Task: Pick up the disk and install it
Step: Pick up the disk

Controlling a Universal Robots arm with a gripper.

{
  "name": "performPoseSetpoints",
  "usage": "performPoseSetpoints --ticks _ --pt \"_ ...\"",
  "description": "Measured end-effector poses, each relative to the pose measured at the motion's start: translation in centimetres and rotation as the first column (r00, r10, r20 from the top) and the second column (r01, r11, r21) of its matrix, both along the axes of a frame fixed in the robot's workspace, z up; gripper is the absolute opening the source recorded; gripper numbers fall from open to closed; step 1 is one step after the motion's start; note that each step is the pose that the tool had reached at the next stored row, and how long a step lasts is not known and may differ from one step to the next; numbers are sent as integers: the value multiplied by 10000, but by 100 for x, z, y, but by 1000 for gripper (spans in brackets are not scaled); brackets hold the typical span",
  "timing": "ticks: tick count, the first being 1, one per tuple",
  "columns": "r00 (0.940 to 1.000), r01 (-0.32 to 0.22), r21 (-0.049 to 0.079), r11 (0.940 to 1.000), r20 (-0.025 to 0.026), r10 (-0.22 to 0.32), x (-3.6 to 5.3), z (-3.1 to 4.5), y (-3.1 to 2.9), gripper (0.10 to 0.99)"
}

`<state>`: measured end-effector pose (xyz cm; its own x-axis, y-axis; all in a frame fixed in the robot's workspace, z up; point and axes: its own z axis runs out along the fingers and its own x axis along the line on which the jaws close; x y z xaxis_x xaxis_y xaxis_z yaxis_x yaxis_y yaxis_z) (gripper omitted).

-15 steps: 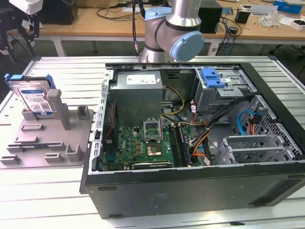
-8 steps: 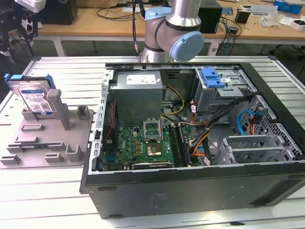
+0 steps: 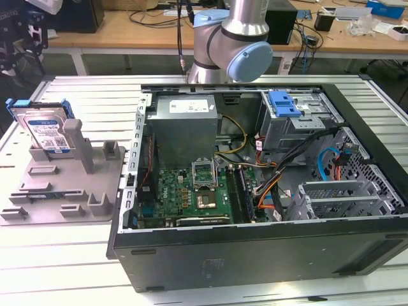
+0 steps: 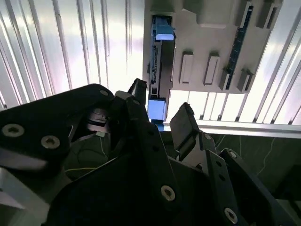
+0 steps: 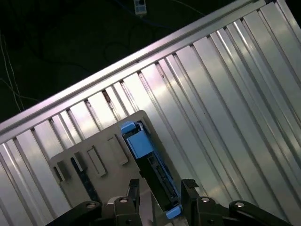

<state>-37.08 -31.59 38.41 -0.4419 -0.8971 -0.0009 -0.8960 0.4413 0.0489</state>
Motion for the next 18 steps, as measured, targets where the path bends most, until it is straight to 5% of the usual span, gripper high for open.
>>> performPoseSetpoints --ticks 3,9,18 --pt "9966 -826 0 9966 0 826 0 -4 5 482" --pt "9797 -2005 0 9797 -2 2005 -12 -13 26 482" --pt "9728 -2318 0 9728 0 2318 -49 -23 37 482"
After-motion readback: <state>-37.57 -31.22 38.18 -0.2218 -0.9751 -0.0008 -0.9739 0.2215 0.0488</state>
